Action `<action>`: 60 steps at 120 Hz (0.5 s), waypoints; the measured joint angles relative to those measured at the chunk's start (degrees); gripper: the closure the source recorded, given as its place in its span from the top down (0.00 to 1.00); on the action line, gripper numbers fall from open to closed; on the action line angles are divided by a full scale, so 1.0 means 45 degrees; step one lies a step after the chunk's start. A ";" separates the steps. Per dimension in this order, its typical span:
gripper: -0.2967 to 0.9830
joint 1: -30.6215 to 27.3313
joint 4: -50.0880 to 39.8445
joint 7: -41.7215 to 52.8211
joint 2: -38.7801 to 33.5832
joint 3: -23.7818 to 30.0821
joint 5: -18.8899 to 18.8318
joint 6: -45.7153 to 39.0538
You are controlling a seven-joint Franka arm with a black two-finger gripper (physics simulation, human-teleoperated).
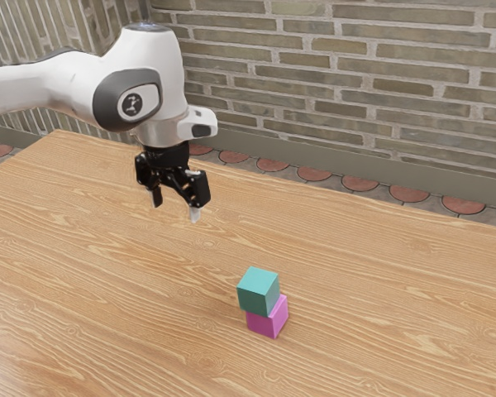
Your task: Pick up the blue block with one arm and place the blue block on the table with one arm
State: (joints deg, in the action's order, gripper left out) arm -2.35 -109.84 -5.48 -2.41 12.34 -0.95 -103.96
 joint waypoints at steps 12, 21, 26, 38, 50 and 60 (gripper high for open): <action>0.77 0.0046 0.1000 -0.1546 0.1642 0.0467 -0.0619 -0.1010; 0.77 0.0702 0.1458 -0.2701 0.2332 0.0630 -0.1005 -0.1788; 0.76 0.1089 0.1477 -0.3349 0.2375 0.0665 -0.1124 -0.2171; 0.75 0.1492 0.0671 -0.4820 0.1838 0.0677 -0.0934 -0.2855; 0.75 0.1521 -0.0205 -0.6106 0.1711 0.0666 -0.0779 -0.3465; 0.75 0.1461 -0.0770 -0.7031 0.1502 0.0670 -0.0560 -0.3943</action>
State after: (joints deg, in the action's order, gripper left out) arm 4.23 -113.31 -37.12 4.35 15.36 -3.47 -121.70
